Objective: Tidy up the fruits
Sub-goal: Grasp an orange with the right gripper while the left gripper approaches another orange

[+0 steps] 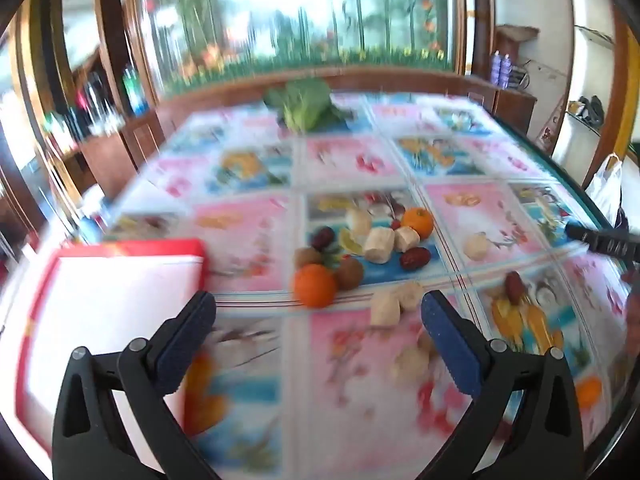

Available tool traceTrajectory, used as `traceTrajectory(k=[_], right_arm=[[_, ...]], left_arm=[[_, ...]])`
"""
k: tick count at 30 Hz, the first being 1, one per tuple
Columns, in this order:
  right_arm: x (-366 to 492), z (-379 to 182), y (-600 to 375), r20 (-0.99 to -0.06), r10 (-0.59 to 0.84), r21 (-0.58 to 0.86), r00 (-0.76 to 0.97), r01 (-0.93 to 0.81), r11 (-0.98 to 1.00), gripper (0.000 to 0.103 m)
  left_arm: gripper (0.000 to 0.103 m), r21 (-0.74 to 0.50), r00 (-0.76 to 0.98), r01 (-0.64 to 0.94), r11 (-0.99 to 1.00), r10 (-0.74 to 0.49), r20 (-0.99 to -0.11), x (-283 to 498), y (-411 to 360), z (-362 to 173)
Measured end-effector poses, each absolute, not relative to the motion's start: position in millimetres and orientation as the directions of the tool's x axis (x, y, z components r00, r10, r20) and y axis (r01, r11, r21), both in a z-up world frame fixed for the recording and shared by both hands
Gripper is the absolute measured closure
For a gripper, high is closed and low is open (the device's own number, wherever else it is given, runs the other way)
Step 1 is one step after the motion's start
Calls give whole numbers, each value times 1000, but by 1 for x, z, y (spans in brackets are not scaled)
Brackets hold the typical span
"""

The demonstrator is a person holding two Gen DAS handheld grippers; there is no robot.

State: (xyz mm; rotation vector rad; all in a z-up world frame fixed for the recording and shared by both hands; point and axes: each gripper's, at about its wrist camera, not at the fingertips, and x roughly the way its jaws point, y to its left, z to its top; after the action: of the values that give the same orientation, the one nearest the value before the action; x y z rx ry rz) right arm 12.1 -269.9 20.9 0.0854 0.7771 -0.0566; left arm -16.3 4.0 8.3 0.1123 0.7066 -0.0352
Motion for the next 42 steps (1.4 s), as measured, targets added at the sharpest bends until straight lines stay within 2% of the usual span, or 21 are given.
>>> traceTrajectory(k=[5,9,14,19,24,27,34,42], right_arm=[[-45,40,-248,-651,100,136,753,-13,991,3],[-70,24,-237,-674,117,128,729,-41,991,4],[-87,2,-245,-705,101,107,701,-35,994,14],[-76,-15,-254,-739,110,144,665,-3,990,28],[-55,-17,-237,-731,141,149,667,-46,988,29],[-38,-19,-231,-736,158,156,659,-63,986,38],[-16,-29,-237,-759,149,159,634,-41,986,43],[-12,-41,-243,-787,146,173,600,-12,985,56]], left_arm=[[0,94,802,41,995,23,-596,-68,22,28],[0,45,806,18,999,12,-591,-88,37,27],[0,23,804,-8,1000,20,-594,-99,51,26],[0,12,776,39,999,-23,-630,-101,48,15],[0,0,774,42,999,-33,-633,-95,46,15],[0,20,776,43,999,-21,-631,-89,44,19],[0,55,755,82,995,-26,-655,-61,32,23],[0,80,720,100,992,-16,-694,-27,26,11]])
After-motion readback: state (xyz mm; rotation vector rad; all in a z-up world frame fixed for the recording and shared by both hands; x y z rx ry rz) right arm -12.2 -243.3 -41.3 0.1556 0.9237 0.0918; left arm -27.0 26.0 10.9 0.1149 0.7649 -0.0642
